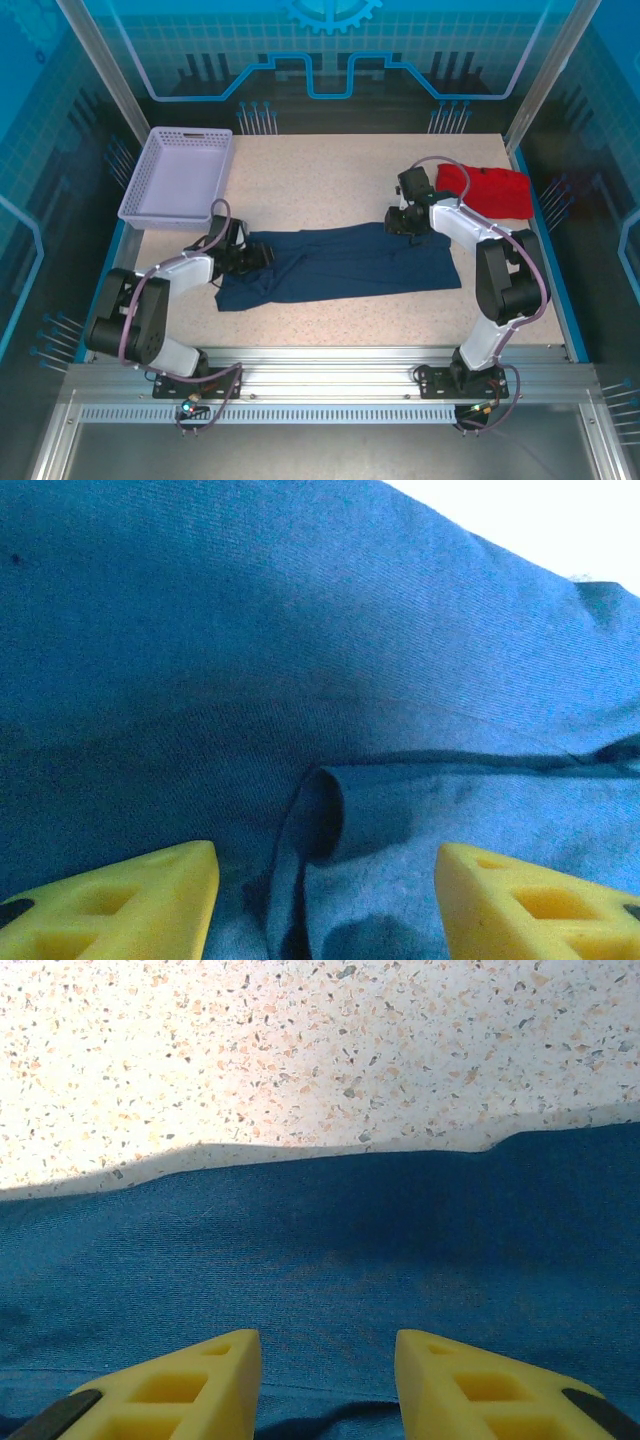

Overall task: Fold the inside-out t-shirt
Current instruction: Smooth out the T-shirt at the center of the table.

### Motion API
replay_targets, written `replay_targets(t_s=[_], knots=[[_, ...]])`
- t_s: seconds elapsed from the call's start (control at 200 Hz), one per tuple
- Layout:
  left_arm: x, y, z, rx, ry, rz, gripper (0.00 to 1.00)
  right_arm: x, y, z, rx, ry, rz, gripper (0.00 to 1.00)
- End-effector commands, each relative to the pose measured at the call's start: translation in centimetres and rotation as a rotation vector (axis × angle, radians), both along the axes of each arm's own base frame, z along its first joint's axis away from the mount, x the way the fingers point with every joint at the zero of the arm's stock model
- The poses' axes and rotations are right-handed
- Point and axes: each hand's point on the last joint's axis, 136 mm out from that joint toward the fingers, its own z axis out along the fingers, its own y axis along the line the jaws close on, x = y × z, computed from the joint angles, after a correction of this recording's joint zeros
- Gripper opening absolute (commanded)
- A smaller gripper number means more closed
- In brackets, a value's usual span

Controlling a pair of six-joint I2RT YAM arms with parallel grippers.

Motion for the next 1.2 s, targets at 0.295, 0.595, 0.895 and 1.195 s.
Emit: replay_targets(t_s=[0.295,0.595,0.895,1.195], knots=[[0.0,-3.9,1.6,-0.134,-0.028,-0.135,0.35,-0.7,0.4,-1.5,-0.007,0.041,0.017,0.41],[-1.6,-6.9,3.3,-0.197,-0.117,-0.271,0.08,-0.7,0.2,-1.3,-0.012,0.038,0.015,0.41],[-5.6,-11.7,4.0,-0.235,-0.135,-0.528,0.26,-0.7,0.5,-0.9,-0.001,0.035,0.017,0.41],[-5.2,-8.5,7.1,-0.113,-0.247,-0.357,0.58,-4.6,9.2,2.3,0.221,-0.039,0.302,0.43]])
